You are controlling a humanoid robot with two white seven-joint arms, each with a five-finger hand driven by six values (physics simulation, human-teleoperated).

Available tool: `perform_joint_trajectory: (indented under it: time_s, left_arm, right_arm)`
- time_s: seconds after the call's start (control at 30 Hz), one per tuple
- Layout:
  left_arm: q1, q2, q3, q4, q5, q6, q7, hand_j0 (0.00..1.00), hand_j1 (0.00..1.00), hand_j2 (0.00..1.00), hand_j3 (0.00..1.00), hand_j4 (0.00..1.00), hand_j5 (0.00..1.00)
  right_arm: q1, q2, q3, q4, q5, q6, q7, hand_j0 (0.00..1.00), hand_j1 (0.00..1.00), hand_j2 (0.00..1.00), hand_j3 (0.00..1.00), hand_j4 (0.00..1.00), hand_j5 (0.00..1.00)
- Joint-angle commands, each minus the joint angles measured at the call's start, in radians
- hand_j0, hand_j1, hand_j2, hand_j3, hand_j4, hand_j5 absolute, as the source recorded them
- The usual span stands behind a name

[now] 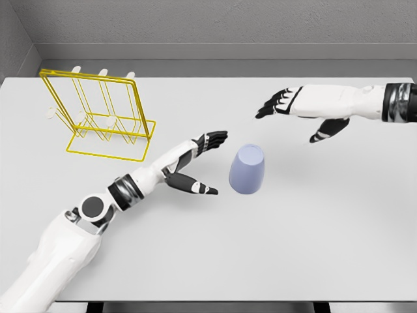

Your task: Place the cup on the cup holder with both arms

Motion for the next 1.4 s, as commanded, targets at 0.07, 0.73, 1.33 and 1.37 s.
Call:
perform_joint_trajectory:
  time_s: [0.07,0.73,1.33,1.37]
  left_arm:
    - [0.002,-0.027,0.012,0.055,0.000,-0.001,0.001,1.00,1.00,1.00,1.00,1.00,1.00]
    - [-0.029,-0.102,-0.033,0.107,-0.010,-0.052,-0.005,1.00,1.00,1.00,1.00,1.00,1.00]
    - [-0.055,-0.149,-0.033,0.159,-0.012,-0.054,-0.004,1.00,1.00,1.00,1.00,1.00,1.00]
    - [-0.055,-0.151,-0.033,0.159,-0.012,-0.054,-0.004,1.00,1.00,1.00,1.00,1.00,1.00]
  right_arm:
    - [0.002,-0.010,0.000,0.029,-0.008,0.003,-0.156,1.00,1.00,1.00,1.00,1.00,1.00]
    - [0.020,-0.016,-0.007,0.133,-0.008,0.003,-0.161,1.00,1.00,1.00,1.00,1.00,1.00]
    - [0.040,-0.019,-0.019,0.150,-0.008,0.003,-0.159,1.00,1.00,1.00,1.00,1.00,1.00]
    - [0.040,-0.019,-0.019,0.153,-0.008,0.003,-0.159,1.00,1.00,1.00,1.00,1.00,1.00]
